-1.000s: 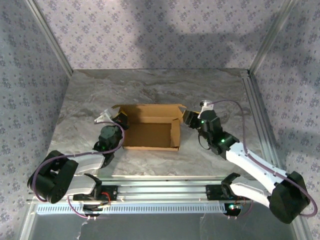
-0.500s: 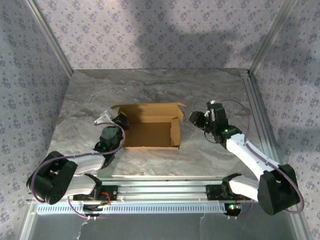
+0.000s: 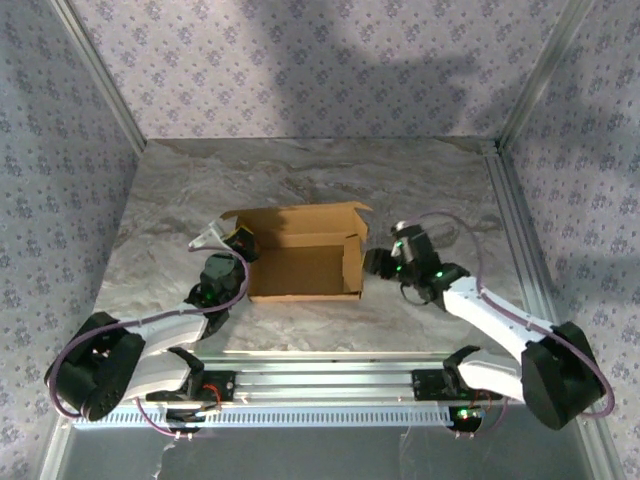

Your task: Fold the paper box

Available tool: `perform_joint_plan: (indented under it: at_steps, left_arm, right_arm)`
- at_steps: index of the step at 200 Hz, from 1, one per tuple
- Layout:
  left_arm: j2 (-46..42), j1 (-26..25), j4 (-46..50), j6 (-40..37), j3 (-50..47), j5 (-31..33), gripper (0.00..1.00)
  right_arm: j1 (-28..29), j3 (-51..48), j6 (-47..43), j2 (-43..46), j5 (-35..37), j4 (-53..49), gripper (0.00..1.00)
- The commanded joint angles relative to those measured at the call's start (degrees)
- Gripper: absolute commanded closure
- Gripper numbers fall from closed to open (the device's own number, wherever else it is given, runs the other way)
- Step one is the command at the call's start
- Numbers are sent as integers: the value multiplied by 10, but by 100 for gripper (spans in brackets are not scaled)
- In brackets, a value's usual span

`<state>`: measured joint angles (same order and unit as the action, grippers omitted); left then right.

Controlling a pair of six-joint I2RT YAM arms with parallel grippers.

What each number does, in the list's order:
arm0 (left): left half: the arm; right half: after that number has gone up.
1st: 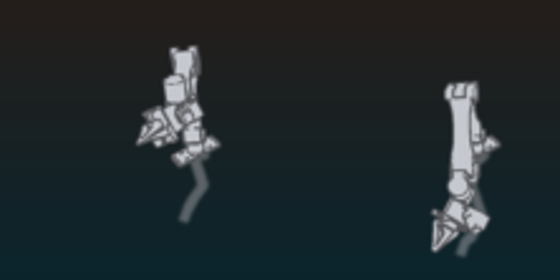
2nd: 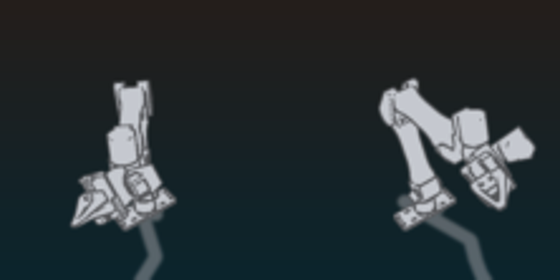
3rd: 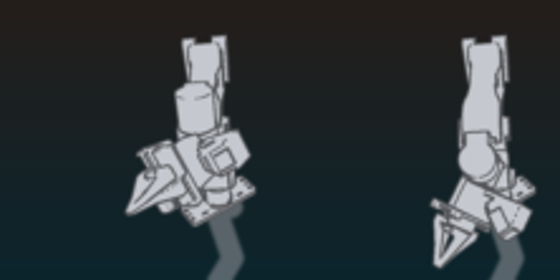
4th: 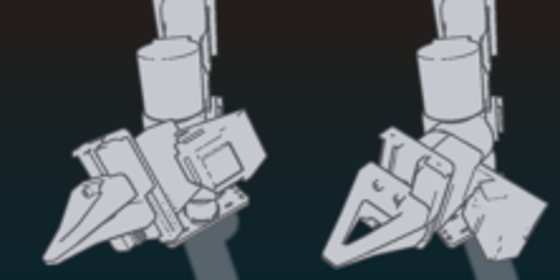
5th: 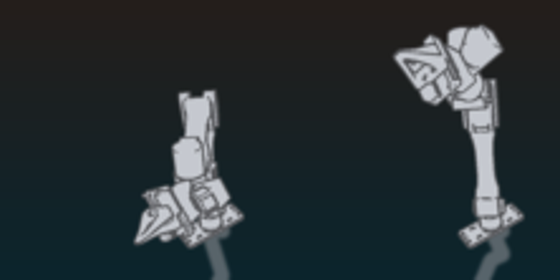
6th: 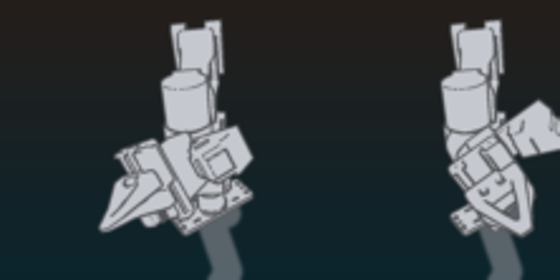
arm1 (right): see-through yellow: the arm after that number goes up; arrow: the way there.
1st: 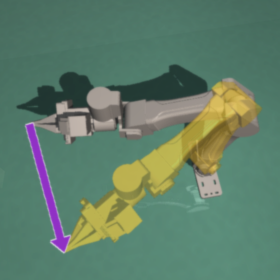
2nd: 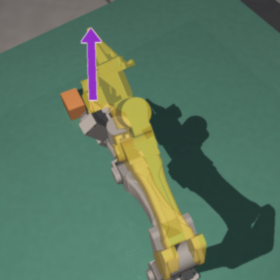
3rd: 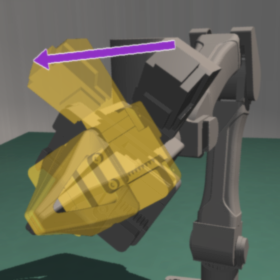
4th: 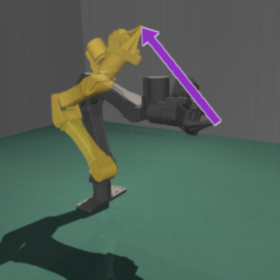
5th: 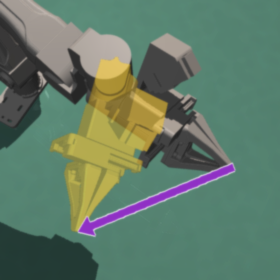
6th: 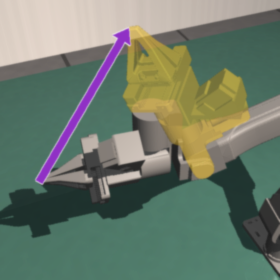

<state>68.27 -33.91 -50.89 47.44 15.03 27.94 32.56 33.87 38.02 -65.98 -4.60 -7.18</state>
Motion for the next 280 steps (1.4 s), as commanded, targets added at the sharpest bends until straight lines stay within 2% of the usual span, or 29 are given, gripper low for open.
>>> perform_joint_plan:
  at_steps: [1,17,48,90,137,199,258,280]
  left_arm:
    - [-6,-9,121,12,16,6,100]
    - [-19,-18,180,33,34,31,100]
    - [-39,-32,252,51,62,63,100]
    - [-40,-37,260,43,71,64,100]
    - [-24,-37,262,24,92,51,100]
    - [-16,-38,268,9,107,51,100]
    - [-22,-37,275,3,112,51,100]
    - [-23,-38,275,4,113,51,100]
  right_arm:
    - [69,1,47,-13,115,24,44]
    - [90,14,54,-28,155,16,41]
    - [76,85,19,-101,191,-55,41]
    - [19,145,-64,-180,135,-48,43]
    - [-11,229,-151,-274,49,-52,48]
    - [-22,301,-181,-376,63,-106,58]
    - [-6,326,-180,-408,130,-152,79]
    - [7,334,-190,-412,168,-168,90]
